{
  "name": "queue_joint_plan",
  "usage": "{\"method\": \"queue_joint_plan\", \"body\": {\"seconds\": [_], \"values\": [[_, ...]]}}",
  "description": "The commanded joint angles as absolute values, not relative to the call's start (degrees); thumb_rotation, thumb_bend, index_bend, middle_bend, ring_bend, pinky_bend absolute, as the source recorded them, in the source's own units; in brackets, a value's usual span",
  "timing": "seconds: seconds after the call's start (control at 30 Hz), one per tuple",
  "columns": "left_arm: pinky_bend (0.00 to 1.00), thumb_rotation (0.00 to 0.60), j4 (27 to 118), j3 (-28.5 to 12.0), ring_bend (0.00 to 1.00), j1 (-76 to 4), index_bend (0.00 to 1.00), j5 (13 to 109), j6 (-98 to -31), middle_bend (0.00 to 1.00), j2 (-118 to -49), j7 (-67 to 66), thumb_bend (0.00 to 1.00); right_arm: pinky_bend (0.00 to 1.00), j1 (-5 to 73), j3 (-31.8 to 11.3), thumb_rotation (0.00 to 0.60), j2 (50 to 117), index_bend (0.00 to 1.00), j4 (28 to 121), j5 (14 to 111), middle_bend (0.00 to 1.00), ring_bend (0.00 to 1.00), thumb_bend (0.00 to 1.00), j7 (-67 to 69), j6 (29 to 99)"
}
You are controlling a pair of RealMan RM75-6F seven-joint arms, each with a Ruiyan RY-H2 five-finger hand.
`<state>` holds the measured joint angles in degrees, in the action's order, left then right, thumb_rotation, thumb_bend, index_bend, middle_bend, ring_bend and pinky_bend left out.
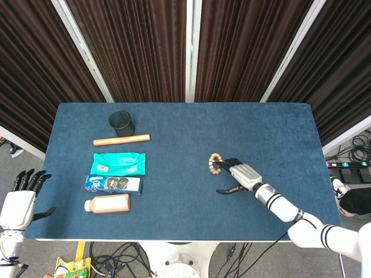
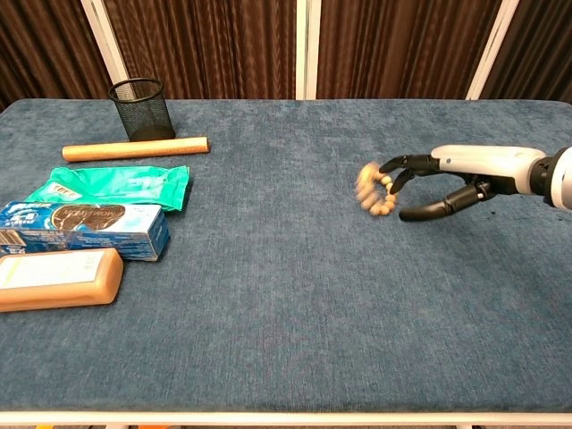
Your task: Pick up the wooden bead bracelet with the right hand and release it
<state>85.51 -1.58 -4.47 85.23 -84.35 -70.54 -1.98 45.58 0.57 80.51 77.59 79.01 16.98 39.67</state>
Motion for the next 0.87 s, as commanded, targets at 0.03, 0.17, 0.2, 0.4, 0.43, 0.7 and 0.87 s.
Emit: {"method": "queue_joint_plan", "body": {"seconds": [0.03,0.17,0.2,0.4,0.43,0.7,0.87], "values": [[0.01,0.600,85.1,-1.6,0.03,-4.6,0.20,85.3,-84.2,0.14,-70.7,-1.6,0.04,0.00,46.4,-0.4,0.199,74.3,0.01,87.7,71.7,0.15,0.00,0.09,9.7,35.6],[0.01,0.600,84.5,-1.8,0.03,-4.8,0.20,85.7,-84.6,0.14,-71.0,-1.0,0.04,0.00,41.8,-1.8,0.199,73.1,0.02,89.3,74.3,0.21,0.00,0.09,14.0,43.8],[0.01,0.600,84.3,-1.9,0.03,-4.7,0.20,85.8,-84.8,0.14,-71.2,-0.8,0.04,0.00,39.6,-1.8,0.218,73.3,0.04,88.7,75.1,0.25,0.01,0.09,12.9,48.5],[0.01,0.600,82.9,-2.5,0.03,-4.4,0.20,85.2,-85.8,0.14,-72.4,-0.8,0.04,0.00,28.3,-1.0,0.592,71.8,0.09,89.5,75.7,0.29,0.04,0.31,0.1,69.8],[0.01,0.600,82.8,-2.5,0.03,-4.3,0.20,85.1,-85.9,0.14,-72.6,-0.8,0.04,0.00,26.6,-0.8,0.598,71.3,0.09,89.9,76.1,0.27,0.04,0.32,-0.8,72.4],[0.01,0.600,82.6,-3.3,0.03,-3.5,0.20,83.6,-87.4,0.14,-74.0,-2.4,0.03,0.00,15.1,2.8,0.563,64.4,0.00,95.8,79.5,0.05,0.00,0.33,0.6,85.4],[0.01,0.600,82.8,-3.2,0.03,-3.0,0.20,83.7,-88.0,0.14,-74.2,-2.8,0.03,0.00,12.2,3.7,0.503,62.1,0.00,97.6,81.0,0.04,0.00,0.33,-0.4,87.4]]}}
